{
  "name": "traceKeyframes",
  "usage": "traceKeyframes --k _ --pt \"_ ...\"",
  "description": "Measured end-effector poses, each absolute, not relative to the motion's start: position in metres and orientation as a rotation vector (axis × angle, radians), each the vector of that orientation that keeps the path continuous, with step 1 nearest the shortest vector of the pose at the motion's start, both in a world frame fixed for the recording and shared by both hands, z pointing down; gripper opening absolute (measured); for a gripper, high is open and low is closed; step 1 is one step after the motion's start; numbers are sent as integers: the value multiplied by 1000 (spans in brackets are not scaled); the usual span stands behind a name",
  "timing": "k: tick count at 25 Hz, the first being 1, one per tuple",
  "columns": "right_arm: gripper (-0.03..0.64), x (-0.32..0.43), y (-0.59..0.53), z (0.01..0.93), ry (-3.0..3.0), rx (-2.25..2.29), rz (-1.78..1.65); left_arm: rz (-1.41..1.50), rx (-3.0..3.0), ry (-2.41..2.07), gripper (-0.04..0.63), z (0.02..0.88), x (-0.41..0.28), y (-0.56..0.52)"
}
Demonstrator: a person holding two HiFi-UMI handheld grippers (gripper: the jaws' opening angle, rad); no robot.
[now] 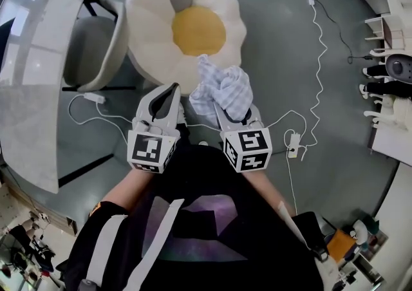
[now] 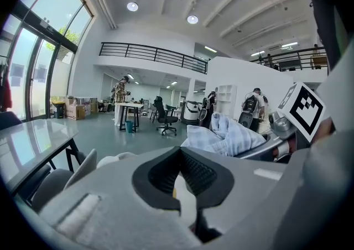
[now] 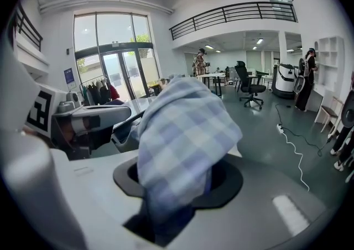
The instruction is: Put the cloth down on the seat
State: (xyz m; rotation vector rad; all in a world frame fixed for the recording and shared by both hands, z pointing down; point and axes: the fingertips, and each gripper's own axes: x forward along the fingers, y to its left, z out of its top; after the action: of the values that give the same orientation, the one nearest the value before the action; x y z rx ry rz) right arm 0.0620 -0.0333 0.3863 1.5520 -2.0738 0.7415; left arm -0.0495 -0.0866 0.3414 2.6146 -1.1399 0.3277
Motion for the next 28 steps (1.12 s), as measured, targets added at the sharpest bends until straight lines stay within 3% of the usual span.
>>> traceKeyframes --k 14,28 --pt "178 48 -96 386 -2013 1591 714 321 2634 -1116 -2 341 -70 -157" --pt "178 91 -127 408 -2086 1460 735 333 2581 -1227 -2 347 -20 -179"
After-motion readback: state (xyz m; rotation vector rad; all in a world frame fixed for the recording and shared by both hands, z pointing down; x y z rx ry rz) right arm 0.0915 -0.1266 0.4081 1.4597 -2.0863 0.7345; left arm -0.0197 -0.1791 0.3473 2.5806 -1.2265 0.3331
